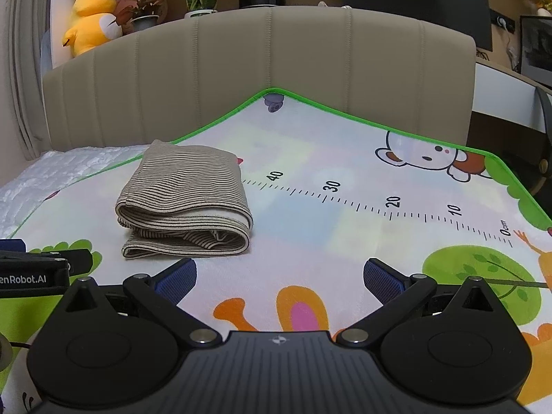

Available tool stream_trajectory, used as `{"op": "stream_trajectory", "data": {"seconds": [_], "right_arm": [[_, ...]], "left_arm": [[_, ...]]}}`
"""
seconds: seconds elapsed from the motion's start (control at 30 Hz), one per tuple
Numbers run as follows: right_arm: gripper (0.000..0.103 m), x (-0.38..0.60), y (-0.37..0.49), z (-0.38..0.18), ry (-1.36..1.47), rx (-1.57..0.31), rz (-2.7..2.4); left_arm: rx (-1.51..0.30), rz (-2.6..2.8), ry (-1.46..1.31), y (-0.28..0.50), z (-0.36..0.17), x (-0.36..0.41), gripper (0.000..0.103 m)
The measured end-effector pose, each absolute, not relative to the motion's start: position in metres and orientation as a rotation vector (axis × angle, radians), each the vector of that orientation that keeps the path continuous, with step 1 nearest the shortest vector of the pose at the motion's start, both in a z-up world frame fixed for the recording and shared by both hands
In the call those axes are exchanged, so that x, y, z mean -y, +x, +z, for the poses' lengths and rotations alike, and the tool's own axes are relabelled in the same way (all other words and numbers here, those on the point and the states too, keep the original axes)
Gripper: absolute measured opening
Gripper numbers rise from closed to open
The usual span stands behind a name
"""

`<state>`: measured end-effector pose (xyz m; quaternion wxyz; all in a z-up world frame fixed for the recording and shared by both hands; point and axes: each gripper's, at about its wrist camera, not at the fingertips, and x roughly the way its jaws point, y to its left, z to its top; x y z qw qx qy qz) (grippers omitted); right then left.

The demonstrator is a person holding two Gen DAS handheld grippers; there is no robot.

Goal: Fold clothes

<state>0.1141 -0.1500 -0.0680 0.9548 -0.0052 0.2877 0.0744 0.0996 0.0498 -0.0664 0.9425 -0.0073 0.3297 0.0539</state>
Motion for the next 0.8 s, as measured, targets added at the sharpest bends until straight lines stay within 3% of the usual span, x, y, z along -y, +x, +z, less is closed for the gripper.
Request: {"op": "stream_trajectory", "data": {"seconds": [0.63,0.8], "right_arm": [[0.103,0.147,0.11,-0.069,-0.033,-0.582,0.214],[0.103,0.133,0.081,-0.091,-0.307,-0.679,0.633]], "left_arm": [[-0.661,0.105,0.026,0.12,-0.058,-0.052,0.103],[-0.648,0.099,0.063,0.135,-0.05,-0.052,0.103]]}}
